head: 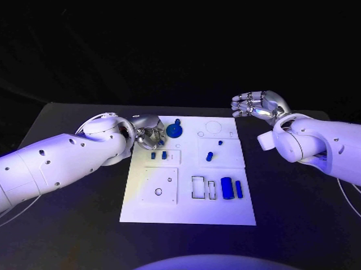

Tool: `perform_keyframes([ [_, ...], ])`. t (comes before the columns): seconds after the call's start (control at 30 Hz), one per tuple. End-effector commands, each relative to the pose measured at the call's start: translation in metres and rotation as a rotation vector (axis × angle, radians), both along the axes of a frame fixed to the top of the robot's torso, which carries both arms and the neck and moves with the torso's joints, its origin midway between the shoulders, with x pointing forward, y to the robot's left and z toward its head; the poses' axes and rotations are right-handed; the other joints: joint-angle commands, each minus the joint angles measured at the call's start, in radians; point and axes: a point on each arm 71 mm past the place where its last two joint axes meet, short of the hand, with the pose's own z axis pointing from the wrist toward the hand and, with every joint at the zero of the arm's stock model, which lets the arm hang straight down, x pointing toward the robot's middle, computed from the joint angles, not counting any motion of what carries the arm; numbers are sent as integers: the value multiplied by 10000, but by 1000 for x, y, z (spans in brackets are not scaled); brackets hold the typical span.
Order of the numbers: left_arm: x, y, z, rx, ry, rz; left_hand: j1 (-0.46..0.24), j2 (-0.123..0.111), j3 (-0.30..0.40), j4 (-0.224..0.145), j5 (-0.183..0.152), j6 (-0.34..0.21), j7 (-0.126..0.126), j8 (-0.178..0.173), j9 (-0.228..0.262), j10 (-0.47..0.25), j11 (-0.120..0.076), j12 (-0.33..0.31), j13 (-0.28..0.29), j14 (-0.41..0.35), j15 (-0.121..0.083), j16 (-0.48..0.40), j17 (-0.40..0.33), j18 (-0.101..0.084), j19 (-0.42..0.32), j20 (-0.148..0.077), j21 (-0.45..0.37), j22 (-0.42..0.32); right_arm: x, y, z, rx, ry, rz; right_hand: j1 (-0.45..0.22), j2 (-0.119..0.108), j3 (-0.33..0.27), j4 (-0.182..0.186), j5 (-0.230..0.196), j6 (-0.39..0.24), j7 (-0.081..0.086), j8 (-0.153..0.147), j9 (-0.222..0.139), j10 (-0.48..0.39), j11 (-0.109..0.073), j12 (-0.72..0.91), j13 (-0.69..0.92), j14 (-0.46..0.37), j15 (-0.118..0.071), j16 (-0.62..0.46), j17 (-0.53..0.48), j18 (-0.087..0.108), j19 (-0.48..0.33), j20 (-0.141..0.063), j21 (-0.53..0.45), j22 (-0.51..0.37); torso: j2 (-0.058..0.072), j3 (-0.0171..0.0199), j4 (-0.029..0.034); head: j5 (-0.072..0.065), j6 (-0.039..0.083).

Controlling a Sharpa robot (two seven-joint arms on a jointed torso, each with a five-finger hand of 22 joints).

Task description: Assemble the parts on the task board

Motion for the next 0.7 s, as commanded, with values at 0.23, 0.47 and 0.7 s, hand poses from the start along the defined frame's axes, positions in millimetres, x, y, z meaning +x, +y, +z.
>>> perform_keyframes([
  [0.23,-1,0,-3,85,192,23,-135,-153,-106,-3,17,-497,161,-465,-106,-87,134,-265,94,-105,52,-57,-42,-91,-47,5,94,47,0,1,0,10,-58,136,0,67,-79,-1,55,-42,624,-35,-11,-51,-29,62,-12,39,12,-64,-12,139,18,68,-52,-12,2,-2,-4,1,3],
  [0.47,-1,1,-3,122,204,111,-181,-258,-149,13,17,-742,222,-675,-176,-242,201,-400,121,-155,107,-88,-141,-80,-93,56,69,7,0,1,0,9,-57,132,0,67,-79,-1,55,-42,624,-35,-11,-51,-29,62,-12,39,12,-64,-12,139,18,68,-52,-12,2,-3,2,-4,-2],
  [0.7,-1,2,-4,137,202,165,-194,-289,-170,21,17,-811,249,-743,-199,-321,232,-448,132,-169,133,-92,-164,-80,-105,81,71,10,0,1,0,9,-53,133,-3,79,-110,-7,58,-42,625,-41,-20,-61,-28,83,-36,54,12,-90,-32,139,25,69,-49,-66,-2,-2,1,-1,-7],
])
